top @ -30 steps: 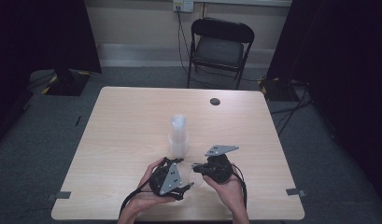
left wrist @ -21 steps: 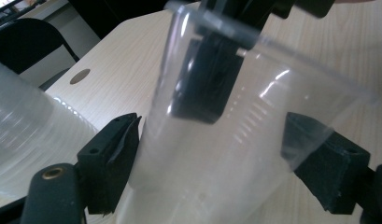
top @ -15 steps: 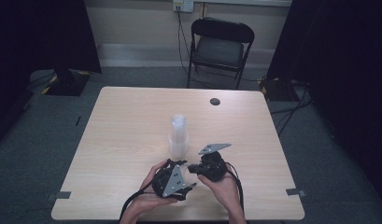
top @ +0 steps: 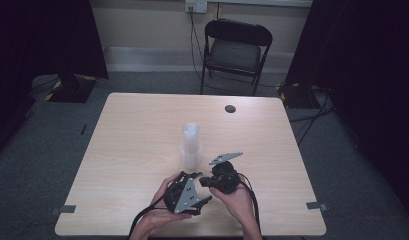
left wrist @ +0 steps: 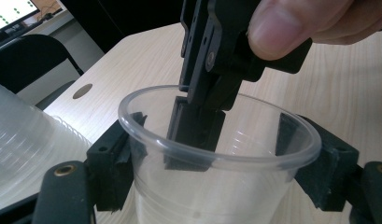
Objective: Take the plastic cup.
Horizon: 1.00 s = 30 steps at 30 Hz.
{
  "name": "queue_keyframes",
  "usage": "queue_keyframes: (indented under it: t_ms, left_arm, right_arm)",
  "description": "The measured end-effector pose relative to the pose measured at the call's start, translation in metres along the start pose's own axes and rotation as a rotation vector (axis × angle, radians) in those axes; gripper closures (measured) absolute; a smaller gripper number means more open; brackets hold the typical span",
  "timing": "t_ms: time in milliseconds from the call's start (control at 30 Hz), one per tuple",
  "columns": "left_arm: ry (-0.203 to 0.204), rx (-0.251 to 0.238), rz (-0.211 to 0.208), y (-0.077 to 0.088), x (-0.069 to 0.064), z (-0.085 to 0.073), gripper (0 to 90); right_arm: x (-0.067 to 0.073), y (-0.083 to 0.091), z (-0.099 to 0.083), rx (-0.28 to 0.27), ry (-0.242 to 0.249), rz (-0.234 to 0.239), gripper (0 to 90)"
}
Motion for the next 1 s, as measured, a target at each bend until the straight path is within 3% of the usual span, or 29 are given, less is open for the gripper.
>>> queue_keyframes:
  t_ms: [433, 600, 700, 767, 867, 900, 1000]
  left_arm:
    - [0.021, -0.007, 0.004, -0.0012, -0.0009, 0.0006, 24.2]
    - [0.0, 0.006, 0.006, -0.0007, -0.0012, 0.0013, 24.6]
    - [0.014, 0.0, 0.001, -0.0009, -0.0006, 0.0006, 25.2]
    - [0.007, 0.007, -0.004, -0.0001, 0.0013, 0.0005, 25.4]
    - [0.03, -0.006, 0.011, 0.0012, 0.0027, 0.0002, 25.6]
    - [0.029, -0.008, 0.014, 0.0014, 0.0035, -0.0001, 29.0]
    - [0.046, -0.017, 0.01, 0.0013, 0.0037, -0.0006, 28.1]
  right_arm:
    - [0.0024, -0.0014, 0.0008, 0.016, 0.004, 0.005, 86.6]
    - [0.0032, -0.0013, 0.0011, 0.012, -0.002, 0.008, 86.5]
    - [0.003, -0.0019, 0.0007, 0.015, -0.002, 0.007, 85.8]
    - [0.003, -0.0015, 0.0006, 0.009, 0.0, 0.008, 84.1]
    - [0.0027, 0.0014, 0.0016, -0.034, -0.005, -0.004, 85.0]
    - [0.0022, 0.002, 0.0017, -0.037, -0.007, -0.002, 83.2]
    - [0.0023, 0.0027, 0.0015, -0.038, -0.009, -0.002, 81.8]
Point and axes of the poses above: each handheld gripper's, and its own axes: y roughly backward along the jaws, z roughly out of its top, x roughly to its left, the point moved 2 cm from there along -y, roughly forward along the jaws, and after that the axes turned 13 degrees about -x, right-handed, at the moved point
